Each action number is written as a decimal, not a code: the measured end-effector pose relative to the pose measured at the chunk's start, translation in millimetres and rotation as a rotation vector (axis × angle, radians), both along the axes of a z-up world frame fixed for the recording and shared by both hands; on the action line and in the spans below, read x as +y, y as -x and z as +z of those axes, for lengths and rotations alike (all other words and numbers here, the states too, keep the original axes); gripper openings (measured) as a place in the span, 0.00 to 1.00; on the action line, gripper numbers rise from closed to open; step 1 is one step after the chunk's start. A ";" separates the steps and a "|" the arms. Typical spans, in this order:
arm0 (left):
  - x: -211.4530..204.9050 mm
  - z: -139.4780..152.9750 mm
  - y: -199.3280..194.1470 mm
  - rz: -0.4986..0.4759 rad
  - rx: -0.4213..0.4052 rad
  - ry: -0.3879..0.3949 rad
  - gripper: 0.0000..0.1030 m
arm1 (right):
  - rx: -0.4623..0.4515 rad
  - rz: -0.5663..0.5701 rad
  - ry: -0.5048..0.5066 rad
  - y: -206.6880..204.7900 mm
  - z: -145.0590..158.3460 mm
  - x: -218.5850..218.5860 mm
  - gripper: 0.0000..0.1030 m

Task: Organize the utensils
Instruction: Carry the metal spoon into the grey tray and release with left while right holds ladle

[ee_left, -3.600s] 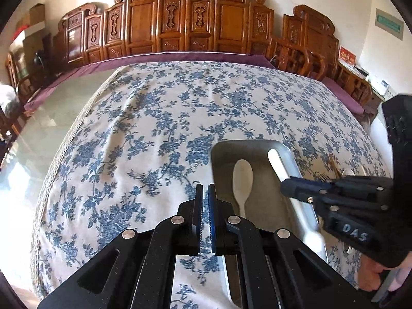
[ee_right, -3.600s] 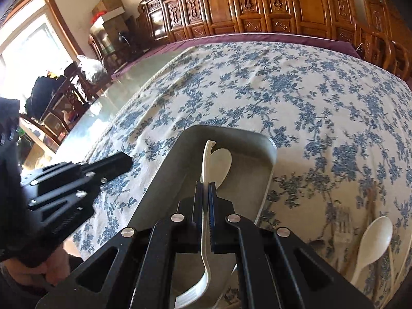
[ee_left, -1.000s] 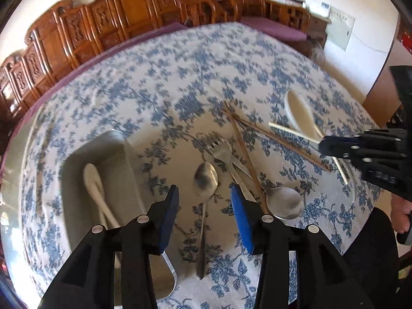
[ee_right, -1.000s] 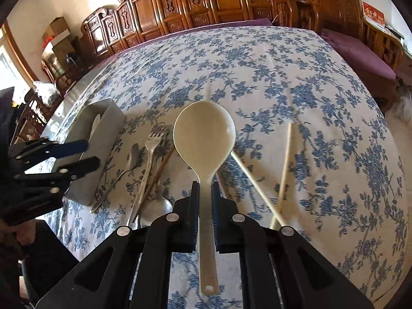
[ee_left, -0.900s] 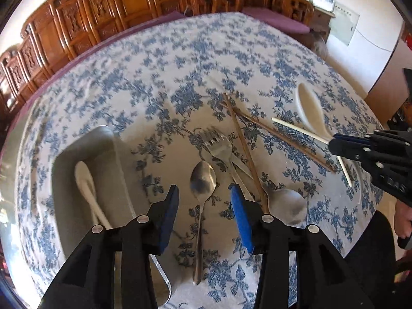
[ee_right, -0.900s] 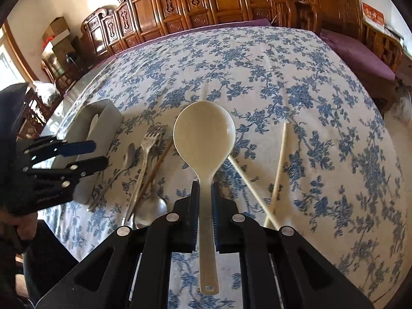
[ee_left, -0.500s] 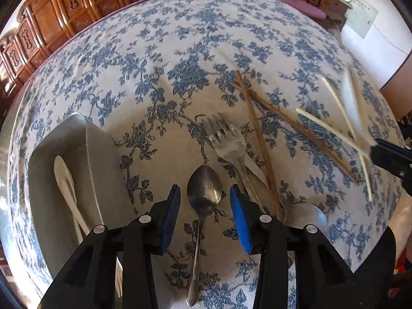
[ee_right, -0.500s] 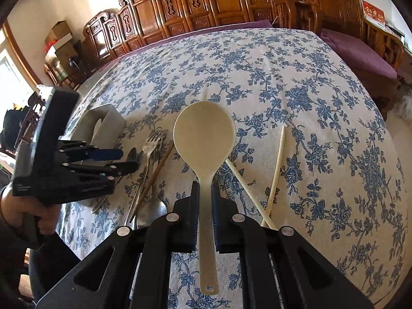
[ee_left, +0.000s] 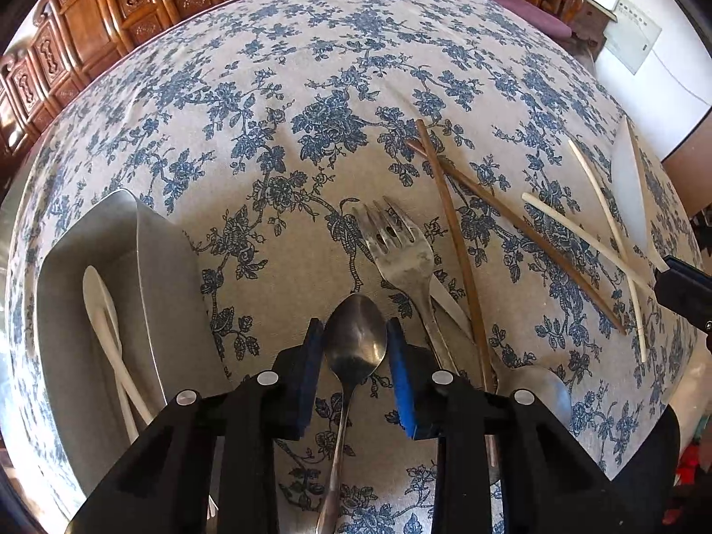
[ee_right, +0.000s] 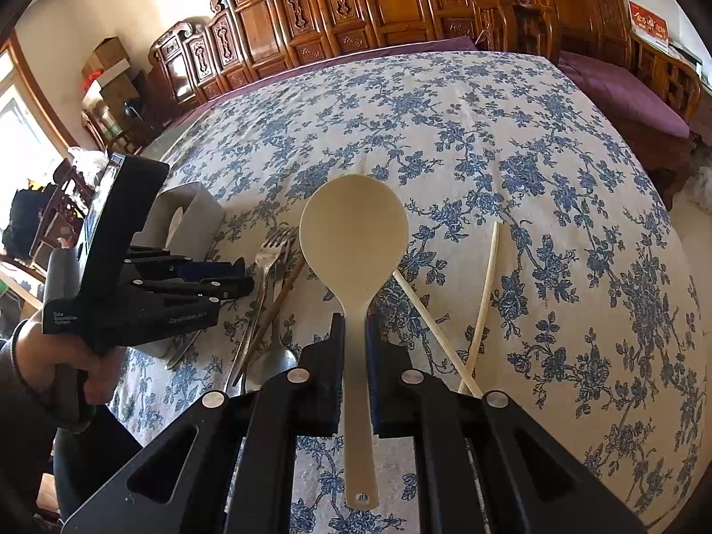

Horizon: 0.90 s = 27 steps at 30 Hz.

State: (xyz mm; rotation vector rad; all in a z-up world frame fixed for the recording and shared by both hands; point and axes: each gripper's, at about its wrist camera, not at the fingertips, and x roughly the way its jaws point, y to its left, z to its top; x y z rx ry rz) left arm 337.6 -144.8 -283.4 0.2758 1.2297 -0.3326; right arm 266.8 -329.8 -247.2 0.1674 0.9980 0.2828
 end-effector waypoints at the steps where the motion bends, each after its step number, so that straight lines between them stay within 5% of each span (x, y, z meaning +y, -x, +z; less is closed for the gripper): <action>1: 0.5 0.1 0.7 0.001 -0.004 0.000 0.26 | -0.001 0.001 0.001 -0.1 -0.1 0.1 0.11; 27: 40.8 123.4 61.2 0.059 -0.295 0.185 0.25 | -0.070 0.081 0.014 15.3 24.0 34.3 0.11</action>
